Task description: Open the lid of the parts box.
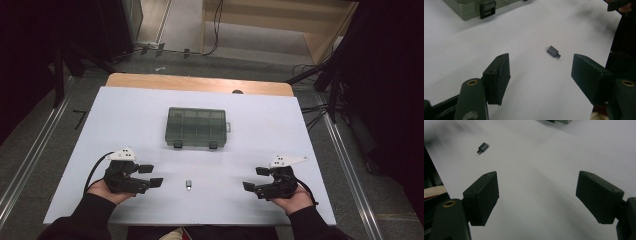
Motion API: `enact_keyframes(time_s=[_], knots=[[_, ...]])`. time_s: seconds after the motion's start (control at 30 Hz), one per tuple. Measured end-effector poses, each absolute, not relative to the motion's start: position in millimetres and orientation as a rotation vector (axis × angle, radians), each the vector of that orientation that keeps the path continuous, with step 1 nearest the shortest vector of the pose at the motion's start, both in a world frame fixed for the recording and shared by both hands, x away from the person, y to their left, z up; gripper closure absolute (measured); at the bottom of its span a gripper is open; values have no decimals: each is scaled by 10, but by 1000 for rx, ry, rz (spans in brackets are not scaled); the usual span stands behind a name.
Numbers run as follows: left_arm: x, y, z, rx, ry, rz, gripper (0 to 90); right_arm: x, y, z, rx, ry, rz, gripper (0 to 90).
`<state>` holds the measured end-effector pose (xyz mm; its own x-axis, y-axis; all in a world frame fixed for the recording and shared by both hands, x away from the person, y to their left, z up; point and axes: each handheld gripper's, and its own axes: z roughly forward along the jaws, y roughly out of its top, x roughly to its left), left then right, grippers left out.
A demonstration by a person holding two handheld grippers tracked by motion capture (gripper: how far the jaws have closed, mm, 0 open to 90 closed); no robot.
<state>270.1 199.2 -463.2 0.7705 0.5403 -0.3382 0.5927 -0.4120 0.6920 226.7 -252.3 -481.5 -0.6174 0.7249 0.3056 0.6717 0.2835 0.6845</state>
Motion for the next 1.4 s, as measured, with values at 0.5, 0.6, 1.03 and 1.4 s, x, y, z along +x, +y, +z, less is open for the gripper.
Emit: enact_keyframes(time_s=[0.5, 0.6, 1.03, 1.4], knots=[[2704, 1986, -4645, 2112, 848, -70, 321, 2287, -2529, -4824, 1368, 2466, 1260, 170], [2705, 1985, -4646, 2113, 848, -70, 321, 2289, -2531, -4825, 1369, 2465, 1260, 170], [2706, 1981, -4651, 2116, 845, -77, 321, 2296, -2533, -4832, 1359, 2463, 1244, 171], [2718, 1981, -4658, 2117, 849, -79, 320, 2456, -2548, -4778, 1373, 2395, 1278, 176]])
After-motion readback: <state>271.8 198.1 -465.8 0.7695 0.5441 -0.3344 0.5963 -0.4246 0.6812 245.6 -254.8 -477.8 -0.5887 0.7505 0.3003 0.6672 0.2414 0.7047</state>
